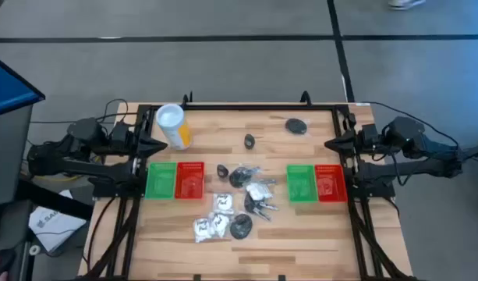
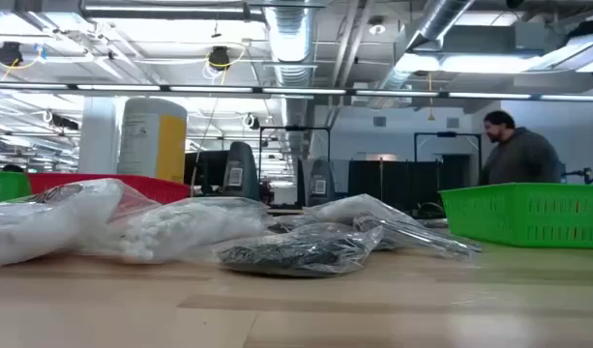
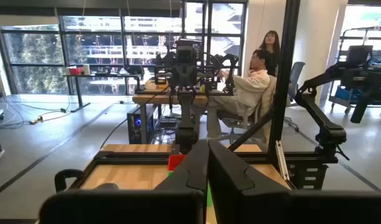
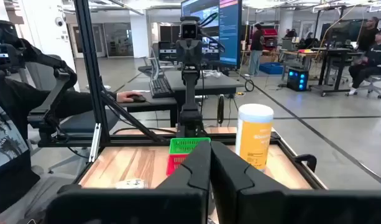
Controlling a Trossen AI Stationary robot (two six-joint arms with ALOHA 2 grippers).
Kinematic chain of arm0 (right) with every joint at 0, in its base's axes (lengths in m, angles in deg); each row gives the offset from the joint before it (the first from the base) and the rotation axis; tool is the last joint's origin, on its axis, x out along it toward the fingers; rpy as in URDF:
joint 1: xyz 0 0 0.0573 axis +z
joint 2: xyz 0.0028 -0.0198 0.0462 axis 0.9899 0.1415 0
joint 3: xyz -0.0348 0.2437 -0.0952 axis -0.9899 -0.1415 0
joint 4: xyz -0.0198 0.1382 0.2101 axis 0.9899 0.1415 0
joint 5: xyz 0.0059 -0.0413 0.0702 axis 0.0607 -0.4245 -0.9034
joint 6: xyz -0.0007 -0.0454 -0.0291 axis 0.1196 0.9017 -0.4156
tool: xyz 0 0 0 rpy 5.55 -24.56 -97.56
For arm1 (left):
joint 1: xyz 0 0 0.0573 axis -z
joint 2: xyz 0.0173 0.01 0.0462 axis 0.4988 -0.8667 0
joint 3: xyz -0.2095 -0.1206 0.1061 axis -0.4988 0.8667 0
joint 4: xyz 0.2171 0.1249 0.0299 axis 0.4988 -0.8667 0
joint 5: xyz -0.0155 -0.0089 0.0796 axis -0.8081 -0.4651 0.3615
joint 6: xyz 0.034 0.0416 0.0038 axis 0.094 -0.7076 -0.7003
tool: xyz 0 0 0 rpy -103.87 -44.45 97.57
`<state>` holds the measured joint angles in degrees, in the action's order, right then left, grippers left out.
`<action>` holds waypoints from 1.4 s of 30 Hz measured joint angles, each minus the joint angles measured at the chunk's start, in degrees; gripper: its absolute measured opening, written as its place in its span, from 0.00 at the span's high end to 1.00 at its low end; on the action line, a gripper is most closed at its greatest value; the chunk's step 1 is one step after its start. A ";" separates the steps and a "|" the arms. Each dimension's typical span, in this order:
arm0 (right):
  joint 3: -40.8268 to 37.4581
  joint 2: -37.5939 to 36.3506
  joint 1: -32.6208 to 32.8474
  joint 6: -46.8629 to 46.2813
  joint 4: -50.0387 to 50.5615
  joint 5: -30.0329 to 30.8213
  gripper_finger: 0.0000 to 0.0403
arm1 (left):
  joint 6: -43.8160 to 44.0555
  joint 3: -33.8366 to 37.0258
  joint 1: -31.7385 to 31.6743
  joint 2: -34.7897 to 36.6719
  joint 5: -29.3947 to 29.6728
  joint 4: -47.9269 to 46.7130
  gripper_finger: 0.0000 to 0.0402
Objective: Pick & Place Travel size toiletries
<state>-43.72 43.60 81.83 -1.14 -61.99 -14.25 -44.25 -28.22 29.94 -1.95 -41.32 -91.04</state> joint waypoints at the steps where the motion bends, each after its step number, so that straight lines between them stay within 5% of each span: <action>1: 0.00 0.00 0.00 0.00 0.00 0.00 1.00 | 0.01 0.00 -0.01 0.00 0.00 0.00 1.00; 42: 0.00 0.00 0.00 0.85 -0.02 0.04 1.00 | 0.01 0.00 -0.01 0.00 0.00 1.32 1.00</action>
<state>-43.72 43.60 81.83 -0.29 -62.00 -14.21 -44.25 -28.22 29.93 -1.95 -41.32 -89.71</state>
